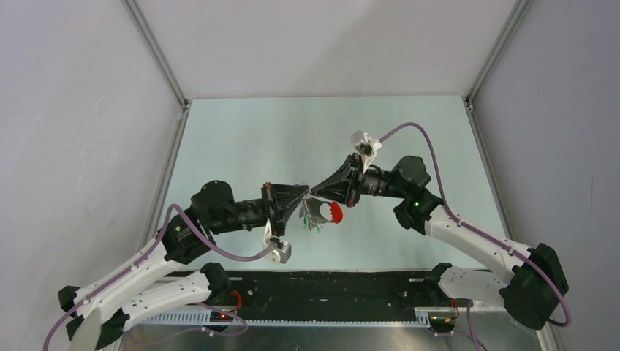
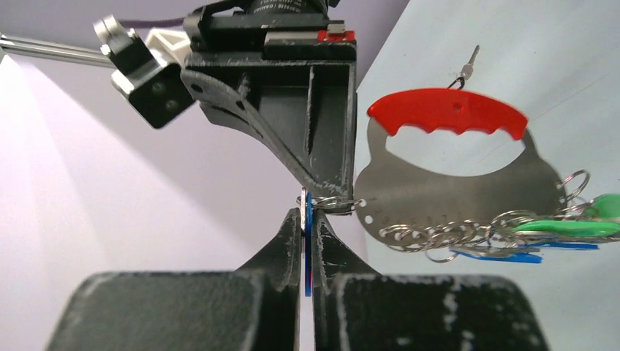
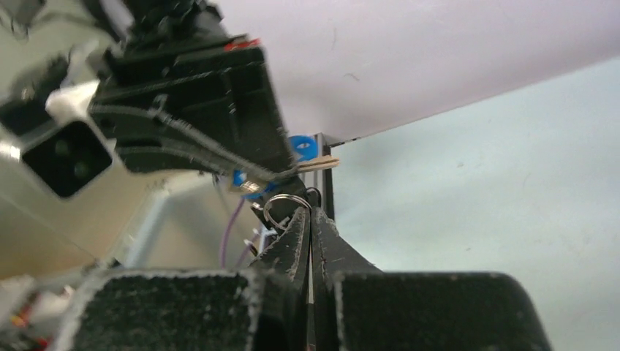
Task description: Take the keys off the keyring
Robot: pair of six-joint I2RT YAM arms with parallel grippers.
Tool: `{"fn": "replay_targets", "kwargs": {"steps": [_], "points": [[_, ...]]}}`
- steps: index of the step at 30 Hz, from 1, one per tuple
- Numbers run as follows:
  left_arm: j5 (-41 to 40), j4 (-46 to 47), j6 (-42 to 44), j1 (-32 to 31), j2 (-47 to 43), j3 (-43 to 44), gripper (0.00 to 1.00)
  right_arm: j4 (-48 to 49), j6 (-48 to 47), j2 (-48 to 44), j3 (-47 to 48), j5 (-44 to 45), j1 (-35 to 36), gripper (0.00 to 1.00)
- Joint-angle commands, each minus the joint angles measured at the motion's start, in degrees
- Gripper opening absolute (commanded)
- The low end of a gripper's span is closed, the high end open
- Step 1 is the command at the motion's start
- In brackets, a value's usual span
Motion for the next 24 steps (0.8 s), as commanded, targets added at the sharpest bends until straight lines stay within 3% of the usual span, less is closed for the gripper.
{"fn": "replay_targets", "kwargs": {"steps": [1,5,12,19,21,22,24], "points": [[0.0,2.9,1.7,0.0,1.0,0.0,0.0,-3.9,19.2,1.0,4.1,11.7,0.8,0.0],[1.0,2.8,2.0,-0.1,2.3,-0.3,0.0,-10.5,29.1,3.7,5.8,15.5,1.8,0.0],[-2.4,2.9,4.0,-1.3,3.9,-2.5,0.0,-12.0,46.7,4.9,4.4,17.7,0.8,0.0],[-4.4,2.8,3.7,-1.6,2.8,-0.9,0.0,-12.2,45.4,0.3,-0.2,20.3,-3.2,0.0],[-4.5,2.9,3.8,-1.6,2.7,-0.8,0.0,-10.3,47.2,-0.5,-1.7,19.9,-4.5,0.12],[-4.6,2.9,3.8,-1.6,2.7,-0.8,0.0,-8.7,47.2,-0.6,-2.1,18.9,-5.0,0.34],[-4.9,2.9,3.7,-1.6,2.7,-0.7,0.0,-6.5,44.2,-0.7,-2.3,17.1,-5.2,0.57]]}}
